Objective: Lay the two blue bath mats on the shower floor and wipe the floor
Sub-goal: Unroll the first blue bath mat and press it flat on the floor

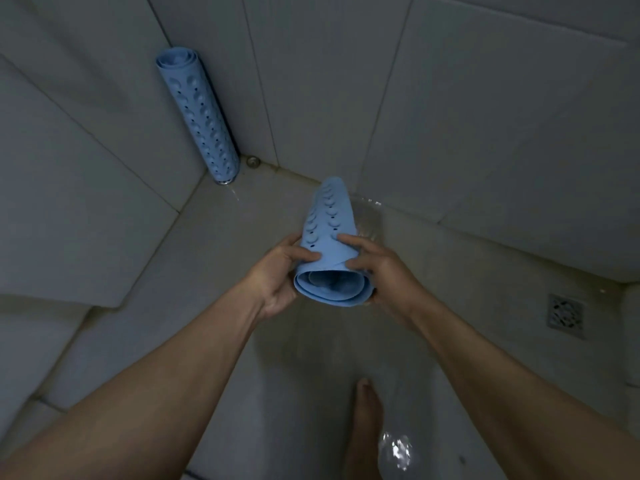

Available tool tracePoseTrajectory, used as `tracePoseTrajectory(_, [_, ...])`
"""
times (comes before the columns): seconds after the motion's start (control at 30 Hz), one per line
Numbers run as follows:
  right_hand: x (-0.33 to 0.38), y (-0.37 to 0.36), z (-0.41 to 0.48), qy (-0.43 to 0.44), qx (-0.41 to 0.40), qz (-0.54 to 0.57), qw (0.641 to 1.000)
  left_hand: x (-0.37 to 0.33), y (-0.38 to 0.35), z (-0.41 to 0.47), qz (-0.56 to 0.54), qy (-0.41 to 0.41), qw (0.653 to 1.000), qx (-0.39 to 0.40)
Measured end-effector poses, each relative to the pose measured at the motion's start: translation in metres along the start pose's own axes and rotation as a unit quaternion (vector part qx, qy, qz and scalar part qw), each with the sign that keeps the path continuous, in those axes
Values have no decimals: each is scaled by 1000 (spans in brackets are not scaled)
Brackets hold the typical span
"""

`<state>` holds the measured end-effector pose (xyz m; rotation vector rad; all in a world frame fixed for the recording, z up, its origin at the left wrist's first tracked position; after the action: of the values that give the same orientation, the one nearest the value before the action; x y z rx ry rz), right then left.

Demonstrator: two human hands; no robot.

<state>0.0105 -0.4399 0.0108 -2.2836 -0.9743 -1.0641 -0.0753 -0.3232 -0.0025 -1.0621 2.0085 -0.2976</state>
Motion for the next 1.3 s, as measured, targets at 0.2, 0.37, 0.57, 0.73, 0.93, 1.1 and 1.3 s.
tracePoseTrajectory(0.2, [-42,15,-47,95,-112,-74,986,57,-1,-20,21,15,999,-30])
tracePoseTrajectory(0.37, [-115,35,-48,117,-120,-119,979,117,3,-3,59,16,997,-41])
tracePoseTrajectory(0.57, [-210,75,-27,143,-164,-187,958,197,17,60,159,-11,986,-50])
tracePoseTrajectory(0.73, [-317,97,-10,175,-188,-201,945,274,42,100,292,-7,956,-44])
tracePoseTrajectory(0.93, [-413,100,12,141,-139,-243,950,345,67,139,347,21,936,-56])
tracePoseTrajectory(1.1, [-400,131,27,177,-229,-323,901,314,73,178,466,-122,865,-141])
tracePoseTrajectory(1.3, [-366,154,79,246,-168,-372,879,300,53,215,584,-205,772,-145])
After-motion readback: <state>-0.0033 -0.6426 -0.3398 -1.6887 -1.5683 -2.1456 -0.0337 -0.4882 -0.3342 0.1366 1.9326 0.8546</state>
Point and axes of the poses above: each hand's wrist, its own z-axis towards the middle knuckle, its own y-axis out of the back of the hand, x = y × z, the point moved 7 cm from there along z, towards the middle knuckle, and after that the axes turned 2 degrees about x, right-handed, at the moved point
